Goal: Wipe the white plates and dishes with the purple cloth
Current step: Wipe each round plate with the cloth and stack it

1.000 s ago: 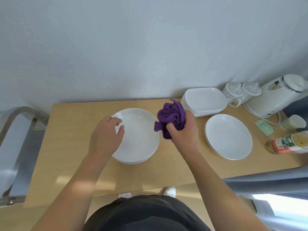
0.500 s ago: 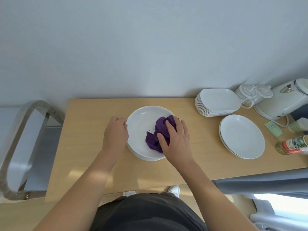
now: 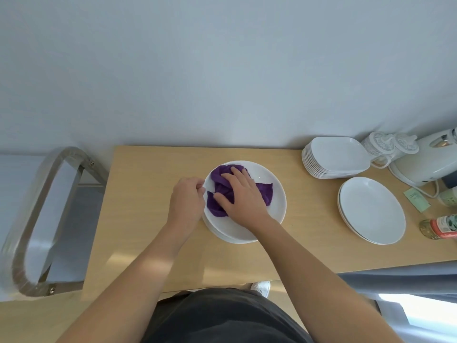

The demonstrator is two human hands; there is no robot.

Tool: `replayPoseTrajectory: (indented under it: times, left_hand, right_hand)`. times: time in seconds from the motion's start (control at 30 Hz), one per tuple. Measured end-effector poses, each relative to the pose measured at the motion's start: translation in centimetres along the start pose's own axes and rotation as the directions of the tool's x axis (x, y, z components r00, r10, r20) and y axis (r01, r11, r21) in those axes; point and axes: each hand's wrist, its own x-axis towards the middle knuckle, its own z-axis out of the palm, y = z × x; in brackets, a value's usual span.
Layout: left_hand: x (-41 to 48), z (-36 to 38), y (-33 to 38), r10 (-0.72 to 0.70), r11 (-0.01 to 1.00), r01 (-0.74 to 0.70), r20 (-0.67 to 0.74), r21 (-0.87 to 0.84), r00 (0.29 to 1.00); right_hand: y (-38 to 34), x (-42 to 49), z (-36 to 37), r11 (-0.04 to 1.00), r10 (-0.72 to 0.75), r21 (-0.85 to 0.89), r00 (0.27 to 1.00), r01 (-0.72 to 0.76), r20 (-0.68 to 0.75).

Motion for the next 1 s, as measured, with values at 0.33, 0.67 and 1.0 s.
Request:
replayPoseTrajectory:
  times: [0.33, 0.67, 1.0]
  left_hand:
    - [0.4, 0.3, -0.4, -0.021, 1.000, 0.021, 0.013, -0.022, 1.000]
    - [0.4, 0.1, -0.3, -0.012, 0.999, 0.012, 0.016, -0.029, 1.000]
    - [0.7, 0.5, -0.6, -0.063, 0.997, 0.064, 0.028, -0.051, 0.998]
  right_hand:
    - [2.1, -5.7, -3.6, 0.999, 0.036, 0.007, 0.990, -0.038, 0.138]
    - [-0.6, 0.5, 0.8, 1.000, -0.016, -0.018, 1.000, 0.016, 0.003]
    - [1.4, -5.7, -5.7, 0.970, 0.241, -0.033, 0.949, -0.239, 0.203]
